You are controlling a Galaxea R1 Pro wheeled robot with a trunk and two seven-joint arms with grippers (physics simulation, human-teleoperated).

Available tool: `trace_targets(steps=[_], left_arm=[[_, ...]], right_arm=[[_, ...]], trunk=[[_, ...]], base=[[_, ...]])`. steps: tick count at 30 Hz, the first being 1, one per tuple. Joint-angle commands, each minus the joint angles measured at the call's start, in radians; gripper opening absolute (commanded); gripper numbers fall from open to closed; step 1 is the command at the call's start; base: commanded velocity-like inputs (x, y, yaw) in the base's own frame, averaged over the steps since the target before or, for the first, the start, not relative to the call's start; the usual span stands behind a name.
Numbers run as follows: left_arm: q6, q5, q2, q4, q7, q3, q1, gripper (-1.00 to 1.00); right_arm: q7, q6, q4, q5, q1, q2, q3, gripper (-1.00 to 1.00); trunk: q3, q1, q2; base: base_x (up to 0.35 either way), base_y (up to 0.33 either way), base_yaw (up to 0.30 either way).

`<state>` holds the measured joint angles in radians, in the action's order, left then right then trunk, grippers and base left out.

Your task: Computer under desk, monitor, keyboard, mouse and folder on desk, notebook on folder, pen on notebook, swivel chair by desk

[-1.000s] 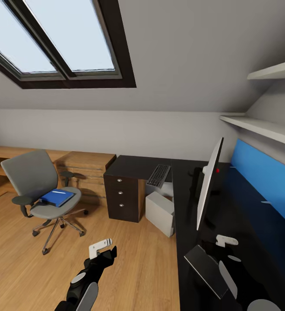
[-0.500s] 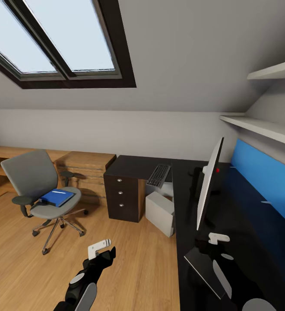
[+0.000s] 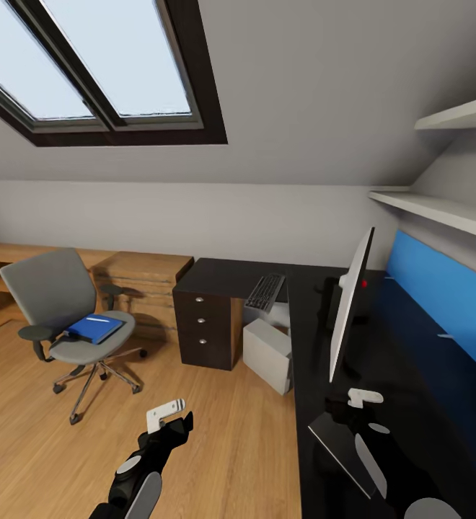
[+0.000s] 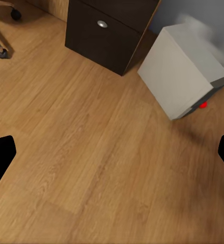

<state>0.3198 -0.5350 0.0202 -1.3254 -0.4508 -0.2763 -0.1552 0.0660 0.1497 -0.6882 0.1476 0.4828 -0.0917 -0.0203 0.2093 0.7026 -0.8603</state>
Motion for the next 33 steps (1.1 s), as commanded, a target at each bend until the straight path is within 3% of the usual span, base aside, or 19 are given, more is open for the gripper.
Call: trace_targets(steps=[1, 33], left_arm=[[0.002, -0.008, 0.000, -0.002, -0.008, -0.001, -0.001, 1.00], [0.002, -0.009, 0.000, -0.001, -0.008, -0.001, -0.001, 1.00]], right_arm=[[0.005, 0.005, -0.002, 0.010, 0.000, 0.000, 0.002, 1.00], [0.005, 0.005, -0.002, 0.010, 0.000, -0.001, 0.002, 1.00]], trunk=[[0.005, 0.004, -0.008], [0.105, 0.127, -0.232]], base=[[0.000, 0.000, 0.000], [0.000, 0.000, 0.000]])
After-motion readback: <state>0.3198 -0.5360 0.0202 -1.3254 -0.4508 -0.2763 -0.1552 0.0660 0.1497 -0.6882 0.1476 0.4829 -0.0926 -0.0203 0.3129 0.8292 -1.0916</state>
